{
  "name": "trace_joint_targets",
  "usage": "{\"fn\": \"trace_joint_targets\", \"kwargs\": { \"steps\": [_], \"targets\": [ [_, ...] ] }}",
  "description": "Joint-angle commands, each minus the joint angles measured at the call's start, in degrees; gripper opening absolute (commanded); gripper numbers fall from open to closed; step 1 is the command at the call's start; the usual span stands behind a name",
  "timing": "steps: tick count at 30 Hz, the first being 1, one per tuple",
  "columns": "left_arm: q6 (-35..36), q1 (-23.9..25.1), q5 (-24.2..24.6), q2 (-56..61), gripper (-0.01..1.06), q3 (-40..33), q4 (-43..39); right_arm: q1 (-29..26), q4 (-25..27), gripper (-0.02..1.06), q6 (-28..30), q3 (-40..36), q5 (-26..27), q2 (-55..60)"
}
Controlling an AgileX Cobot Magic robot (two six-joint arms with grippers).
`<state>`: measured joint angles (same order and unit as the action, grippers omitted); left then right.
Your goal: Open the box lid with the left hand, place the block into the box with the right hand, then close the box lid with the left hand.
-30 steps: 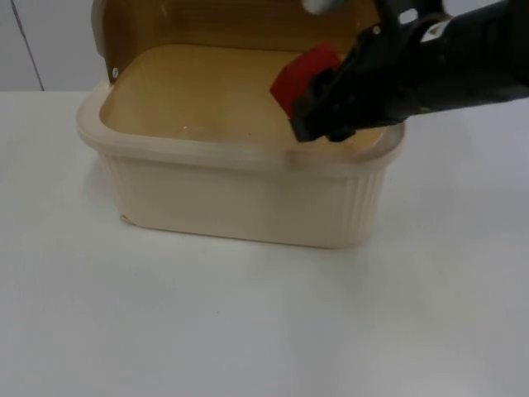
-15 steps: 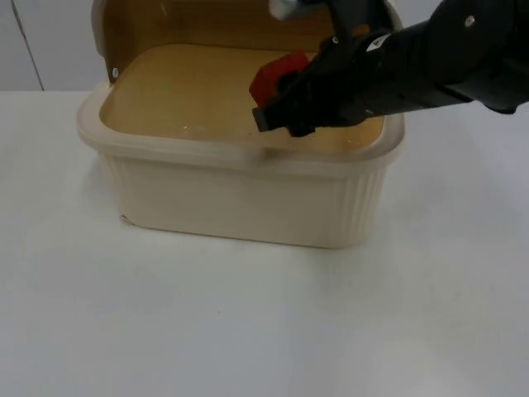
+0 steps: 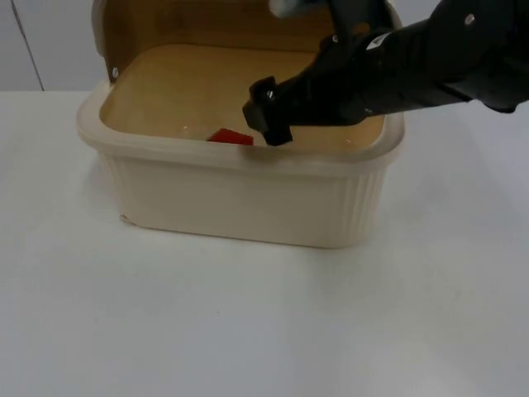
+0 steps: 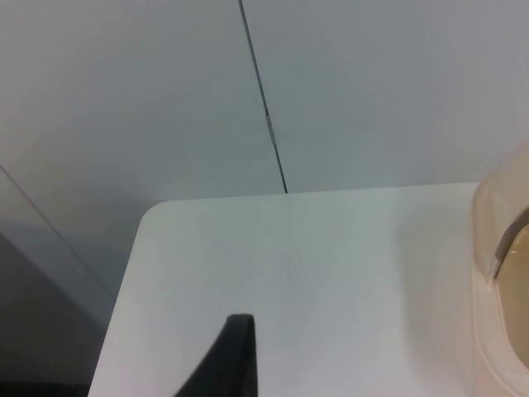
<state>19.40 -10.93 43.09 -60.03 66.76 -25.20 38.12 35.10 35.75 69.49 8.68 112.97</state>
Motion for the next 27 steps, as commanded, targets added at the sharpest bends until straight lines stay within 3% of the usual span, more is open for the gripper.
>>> {"fn": "trace_joint_targets", "kwargs": {
  "steps": [1, 4, 8, 15, 17, 21, 27],
  "targets": [
    [0.5, 0.1, 0.3, 0.0, 1.05, -0.2, 0.1, 0.4, -0.2, 1.05, 0.0, 0.3, -2.4, -0.3],
    [0.5, 0.1, 0.3, 0.0, 1.05, -0.2, 0.1, 0.4, -0.4, 1.05, 0.0, 0.3, -6.0, -1.2],
    [0.5, 0.1, 0.3, 0.0, 1.05, -0.2, 0.1, 0.4, -0.5, 1.05, 1.5, 0.3, -17.4, -4.5],
    [0.5, 0.1, 0.3, 0.0, 1.05, -0.2, 0.1, 0.4, -2.4, 1.05, 0.1, 0.0, -25.7, -11.0],
    [0.5, 0.1, 0.3, 0.0, 1.05, -0.2, 0.1, 0.4, -4.2, 1.05, -1.1, -0.3, -27.2, -12.3],
    [0.5, 0.1, 0.6, 0.0, 1.05, -0.2, 0.1, 0.3, -11.6, 1.05, -10.9, -6.3, -25.1, -19.2],
    [0.5, 0.1, 1.8, 0.0, 1.05, -0.2, 0.1, 0.1, -14.4, 1.05, -14.8, -13.0, -25.4, -28.5]
  ]
}}
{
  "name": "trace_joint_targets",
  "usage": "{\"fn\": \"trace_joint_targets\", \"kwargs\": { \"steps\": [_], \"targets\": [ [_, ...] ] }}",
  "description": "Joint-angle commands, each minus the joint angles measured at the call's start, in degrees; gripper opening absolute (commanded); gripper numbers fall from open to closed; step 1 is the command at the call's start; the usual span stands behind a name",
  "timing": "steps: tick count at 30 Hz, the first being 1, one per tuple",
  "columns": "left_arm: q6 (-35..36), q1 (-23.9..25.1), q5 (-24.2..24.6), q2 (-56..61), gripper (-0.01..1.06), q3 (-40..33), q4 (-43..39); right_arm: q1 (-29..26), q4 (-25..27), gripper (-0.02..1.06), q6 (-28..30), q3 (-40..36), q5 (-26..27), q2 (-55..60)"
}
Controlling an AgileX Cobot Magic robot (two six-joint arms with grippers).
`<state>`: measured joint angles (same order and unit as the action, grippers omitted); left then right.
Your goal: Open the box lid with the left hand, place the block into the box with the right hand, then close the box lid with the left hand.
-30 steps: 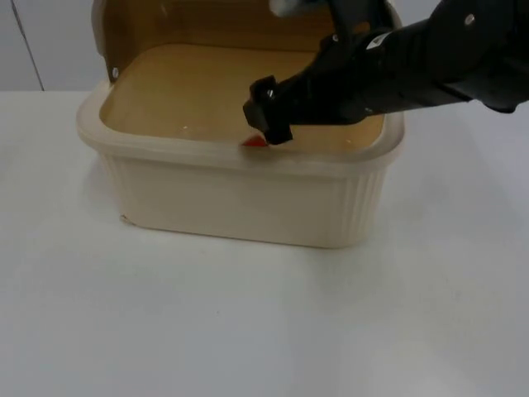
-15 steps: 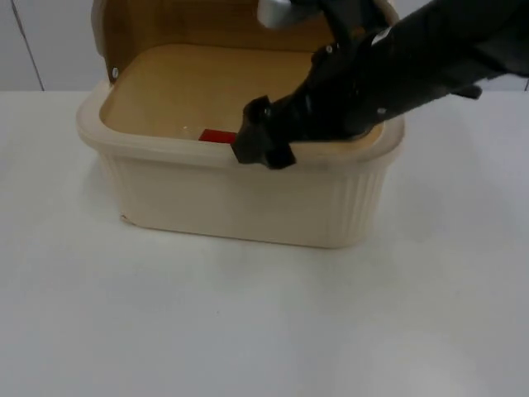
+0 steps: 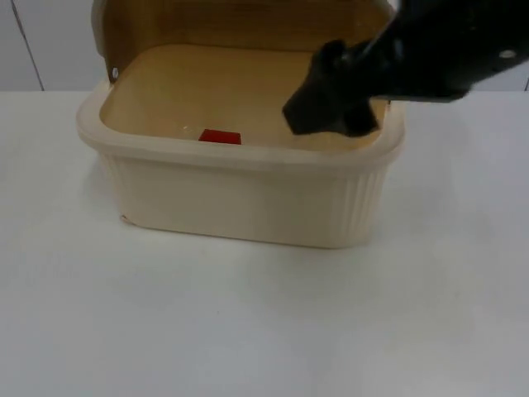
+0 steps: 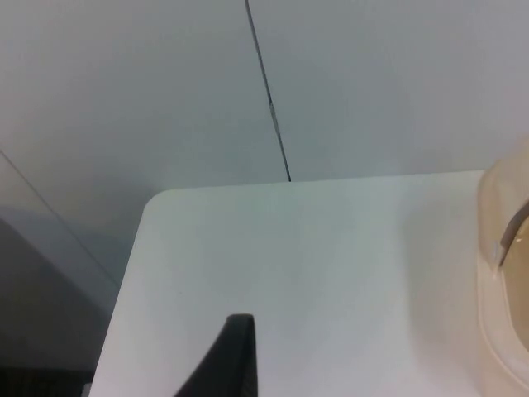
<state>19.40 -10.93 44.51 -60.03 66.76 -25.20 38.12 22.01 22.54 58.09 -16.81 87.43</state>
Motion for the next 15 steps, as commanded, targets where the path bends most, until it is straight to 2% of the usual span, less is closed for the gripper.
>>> {"fn": "trace_joint_targets", "kwargs": {
  "steps": [1, 3, 5, 6, 8, 11, 12, 15],
  "targets": [
    [0.5, 0.1, 0.4, 0.0, 1.05, -0.2, 0.2, -0.9, -1.3, 1.05, -2.9, -2.7, 0.2, -5.4],
    [0.5, 0.1, 0.4, 0.0, 1.05, -0.2, 0.3, -4.6, -1.6, 1.05, -6.7, -3.5, 0.1, -10.0],
    [0.5, 0.1, 0.2, 0.0, 1.05, -0.2, 0.3, -10.0, -4.6, 1.05, -10.0, -3.2, -0.5, -14.0],
    [0.5, 0.1, 0.2, 0.0, 1.05, -0.2, 0.3, -10.0, -4.6, 1.05, -10.0, -3.2, -0.5, -14.0],
    [0.5, 0.1, 0.2, 0.0, 1.05, -0.2, 0.3, -16.7, -8.5, 1.05, -11.9, -3.0, -1.2, -17.6],
    [0.5, 0.1, 0.0, 0.0, 1.05, -0.2, 0.3, -26.9, -17.4, 1.05, -14.9, -1.8, -7.2, -22.5],
    [0.5, 0.1, 0.0, 0.0, 1.05, -0.2, 0.3, -26.9, -17.4, 1.05, -14.9, -1.8, -7.2, -22.5],
    [0.5, 0.1, -0.1, 0.0, 1.05, -0.2, 0.3, -35.6, -23.2, 1.05, -14.9, 0.1, -13.7, -26.3]
  ]
}}
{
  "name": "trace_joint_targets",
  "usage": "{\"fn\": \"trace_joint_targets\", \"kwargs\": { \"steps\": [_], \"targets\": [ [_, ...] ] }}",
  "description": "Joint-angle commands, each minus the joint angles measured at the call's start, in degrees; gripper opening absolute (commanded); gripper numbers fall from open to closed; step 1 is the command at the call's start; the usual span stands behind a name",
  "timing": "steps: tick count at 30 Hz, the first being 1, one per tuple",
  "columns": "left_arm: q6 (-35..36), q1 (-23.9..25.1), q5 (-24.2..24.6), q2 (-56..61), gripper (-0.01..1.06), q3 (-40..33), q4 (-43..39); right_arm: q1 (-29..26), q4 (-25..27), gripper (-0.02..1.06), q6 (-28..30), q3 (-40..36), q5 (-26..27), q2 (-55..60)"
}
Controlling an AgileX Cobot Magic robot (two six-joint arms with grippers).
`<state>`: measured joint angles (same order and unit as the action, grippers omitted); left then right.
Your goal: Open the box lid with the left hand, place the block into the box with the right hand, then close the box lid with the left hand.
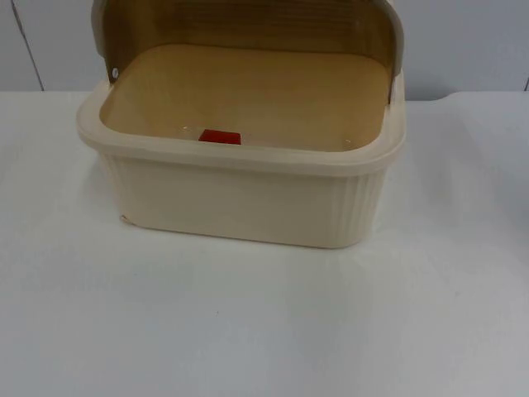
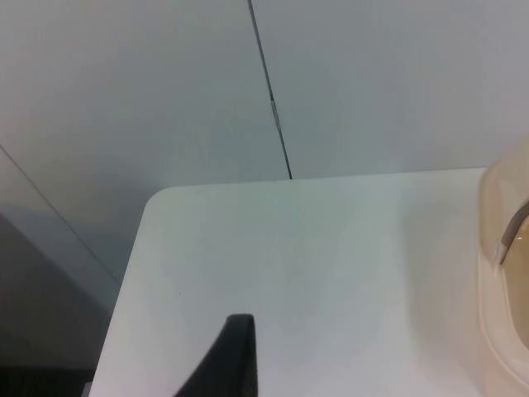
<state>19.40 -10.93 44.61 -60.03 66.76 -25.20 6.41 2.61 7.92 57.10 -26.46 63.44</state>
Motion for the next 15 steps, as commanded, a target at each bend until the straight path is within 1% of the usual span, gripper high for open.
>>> {"fn": "trace_joint_targets", "kwargs": {
  "steps": [1, 2, 5, 10, 15],
  "targets": [
    [0.5, 0.1, -0.3, 0.0, 1.05, -0.2, 0.3, -7.0, -4.1, 1.05, 0.1, 1.8, -5.4, -4.3],
    [0.5, 0.1, -0.3, 0.0, 1.05, -0.2, 0.3, -7.0, -4.1, 1.05, 0.1, 1.8, -5.4, -4.3],
    [0.5, 0.1, -0.4, 0.0, 1.05, -0.2, 0.3, -10.3, -4.0, 1.05, 0.1, 2.8, -5.7, -7.7],
    [0.6, 0.1, -0.4, 0.0, 1.05, -0.2, 0.4, -10.3, -4.0, 1.05, 0.2, 3.1, -6.8, -9.5],
    [2.2, 0.1, 0.1, 0.0, 1.05, -0.2, -0.1, -10.3, -4.0, 1.05, 0.1, 3.1, -6.8, -10.0]
  ]
}}
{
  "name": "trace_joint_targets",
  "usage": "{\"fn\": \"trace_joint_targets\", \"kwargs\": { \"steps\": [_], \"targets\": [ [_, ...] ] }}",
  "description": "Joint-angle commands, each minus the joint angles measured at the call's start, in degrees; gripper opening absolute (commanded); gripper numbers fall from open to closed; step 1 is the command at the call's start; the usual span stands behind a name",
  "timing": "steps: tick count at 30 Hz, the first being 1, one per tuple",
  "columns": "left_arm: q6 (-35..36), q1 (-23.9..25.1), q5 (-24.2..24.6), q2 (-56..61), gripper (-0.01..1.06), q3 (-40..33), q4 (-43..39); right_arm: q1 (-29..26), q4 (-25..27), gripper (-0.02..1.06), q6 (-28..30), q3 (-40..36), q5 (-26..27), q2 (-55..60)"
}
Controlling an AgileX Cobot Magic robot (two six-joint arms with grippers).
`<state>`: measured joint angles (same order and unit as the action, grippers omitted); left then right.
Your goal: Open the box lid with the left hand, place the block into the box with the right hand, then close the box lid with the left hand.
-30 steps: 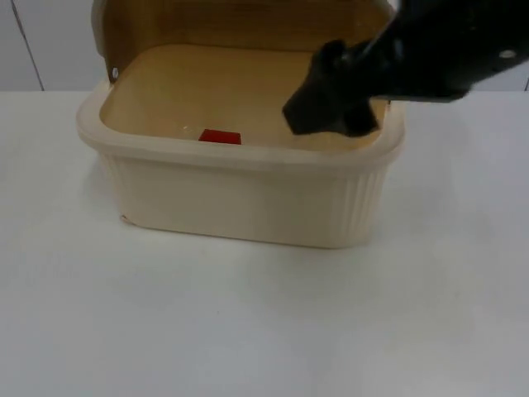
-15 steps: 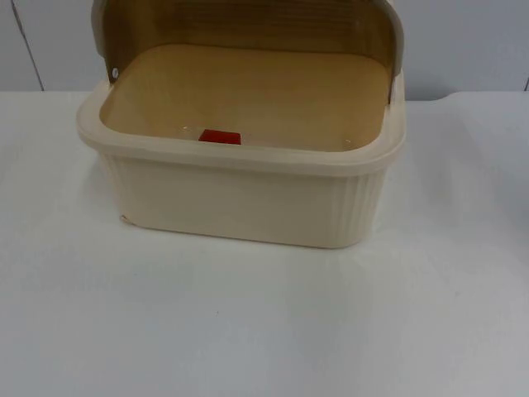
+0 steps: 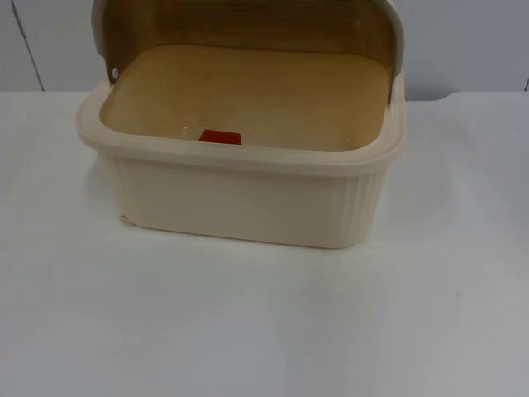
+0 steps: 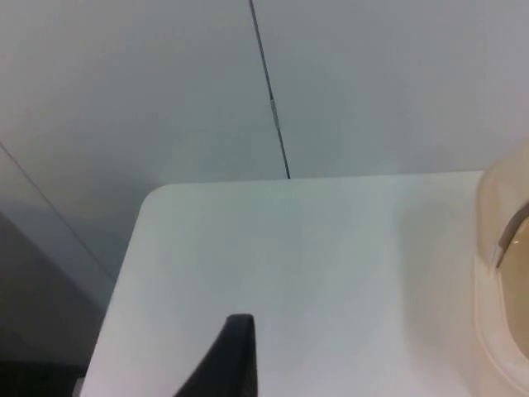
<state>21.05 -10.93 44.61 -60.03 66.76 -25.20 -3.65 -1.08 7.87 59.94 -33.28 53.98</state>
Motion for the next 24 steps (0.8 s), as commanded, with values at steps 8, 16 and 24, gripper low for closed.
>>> {"fn": "trace_joint_targets", "kwargs": {
  "steps": [8, 16, 24],
  "targets": [
    [9.2, 0.1, -6.8, 0.0, 1.05, -0.2, 1.6, -0.3, -0.3, 1.05, 0.1, 0.3, 0.1, -0.7],
    [7.6, 0.1, -18.9, -0.3, 1.05, -0.1, -5.2, 2.5, -0.2, 1.05, 0.2, 0.3, 0.1, -0.7],
    [4.4, 0.1, -22.6, -11.5, 1.05, 5.2, -5.2, 4.4, -0.2, 1.05, 0.5, 0.3, -0.2, -0.7]
  ]
}}
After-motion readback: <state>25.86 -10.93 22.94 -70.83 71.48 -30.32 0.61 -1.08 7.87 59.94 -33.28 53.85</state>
